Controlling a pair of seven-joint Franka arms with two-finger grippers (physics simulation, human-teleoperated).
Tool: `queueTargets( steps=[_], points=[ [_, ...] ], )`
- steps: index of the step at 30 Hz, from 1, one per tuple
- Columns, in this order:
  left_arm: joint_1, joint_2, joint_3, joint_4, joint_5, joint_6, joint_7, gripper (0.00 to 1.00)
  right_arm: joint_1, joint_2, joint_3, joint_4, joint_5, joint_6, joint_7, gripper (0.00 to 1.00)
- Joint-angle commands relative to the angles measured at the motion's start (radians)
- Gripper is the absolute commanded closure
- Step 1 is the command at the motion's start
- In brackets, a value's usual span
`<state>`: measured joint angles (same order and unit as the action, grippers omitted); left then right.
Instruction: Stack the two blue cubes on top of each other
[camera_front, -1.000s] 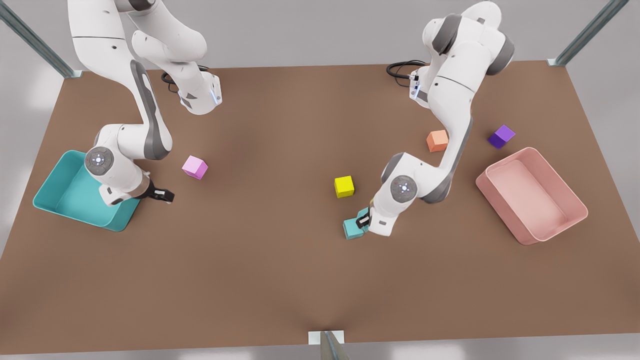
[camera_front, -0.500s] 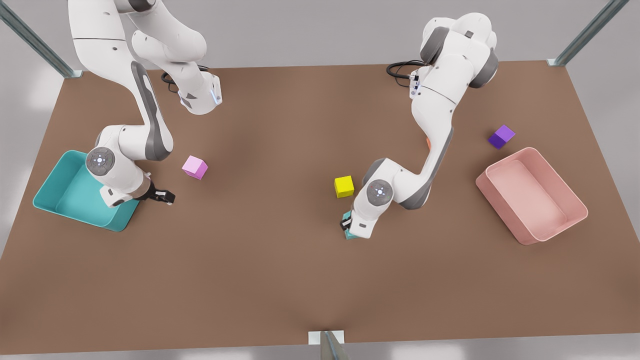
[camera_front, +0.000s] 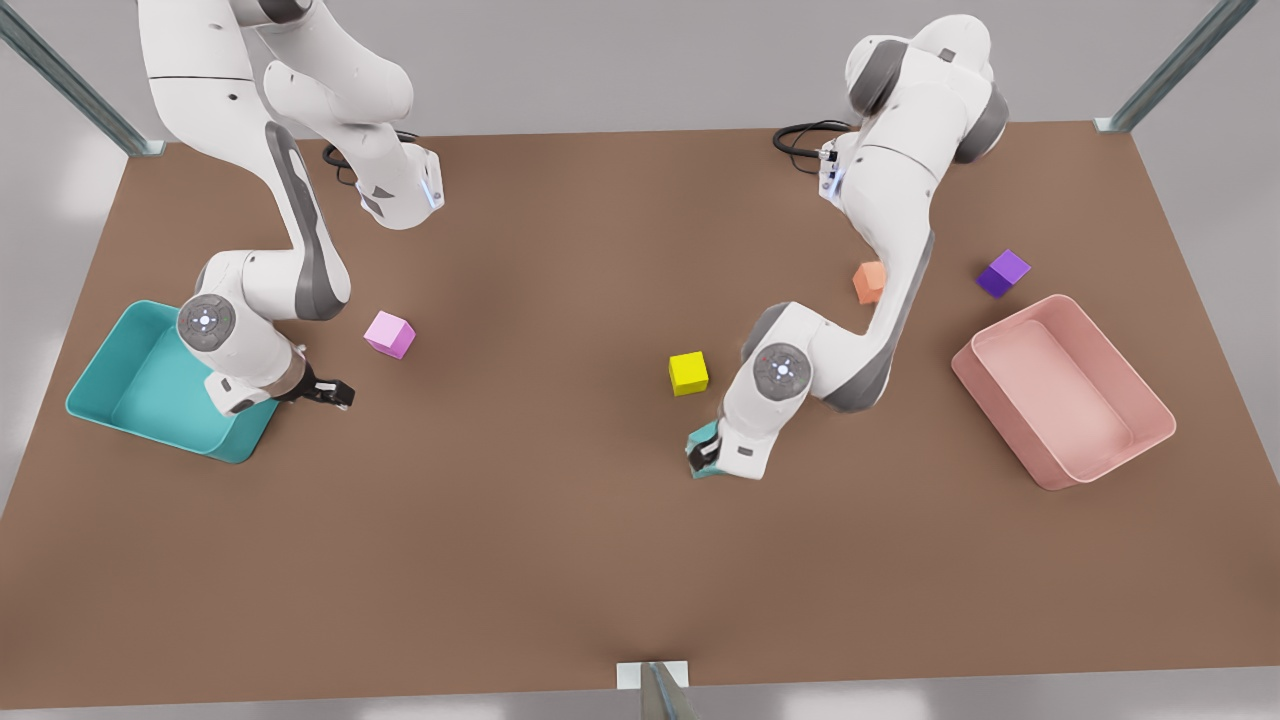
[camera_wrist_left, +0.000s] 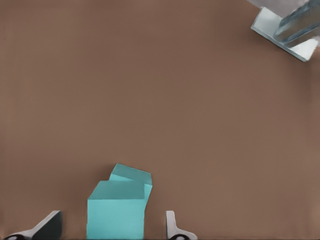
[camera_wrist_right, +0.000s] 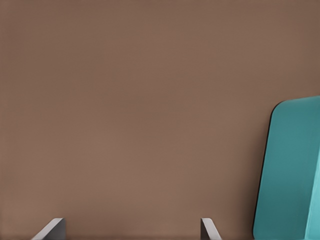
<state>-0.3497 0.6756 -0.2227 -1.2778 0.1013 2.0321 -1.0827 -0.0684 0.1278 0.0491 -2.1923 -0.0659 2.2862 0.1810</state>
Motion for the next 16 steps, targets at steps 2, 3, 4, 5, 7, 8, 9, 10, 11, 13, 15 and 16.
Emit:
queueTargets(
  steps=[2,3,4,5,7,8,9,10,11,13,15,16],
  points=[
    [0.063,-0.077,0.000,0.101,0.003,-0.414,0.174,0.00,0.001,-0.002,0.002,0.000,0.002,-0.002,-0.002,0.00],
    [0.101,-0.094,-0.001,0.144,0.006,-0.467,0.228,0.00,-0.001,-0.002,0.002,0.000,0.002,-0.004,-0.002,0.00],
    [0.126,-0.097,-0.001,0.167,0.037,-0.458,0.251,0.00,-0.001,-0.004,0.002,0.000,0.002,-0.005,-0.002,0.00],
    [0.159,-0.116,-0.001,0.173,0.090,-0.474,0.440,0.00,-0.001,-0.005,0.002,0.000,0.002,-0.007,-0.002,0.00],
    [0.186,-0.194,0.130,0.172,0.066,-0.602,0.953,0.00,0.001,-0.004,0.002,0.000,0.002,-0.007,0.000,0.00],
    [0.184,-0.243,0.255,0.164,-0.170,-0.630,1.073,0.00,0.001,-0.004,0.002,0.000,0.002,-0.005,0.000,0.00],
    [0.218,-0.362,0.275,0.062,-0.213,-0.616,1.087,0.00,0.001,-0.002,0.002,0.000,0.002,-0.004,0.000,0.00],
    [0.256,-0.494,0.241,-0.145,-0.206,-0.443,1.098,0.00,0.001,0.000,0.003,0.000,0.002,-0.004,0.000,0.00],
    [0.253,-0.519,0.227,-0.183,-0.192,-0.421,1.113,0.00,0.001,0.000,0.002,0.000,0.002,-0.004,0.002,0.00],
    [0.241,-0.488,0.218,-0.126,-0.155,-0.411,1.119,0.00,0.001,0.006,0.009,0.000,0.003,-0.005,0.005,0.00],
    [0.239,-0.478,0.212,-0.126,-0.155,-0.414,1.115,0.00,0.002,0.010,0.011,0.000,0.003,-0.016,0.005,0.00],
    [0.239,-0.476,0.212,-0.124,-0.156,-0.412,1.118,0.00,0.001,0.016,0.017,0.016,0.006,-0.057,0.005,0.00]
  ],
)
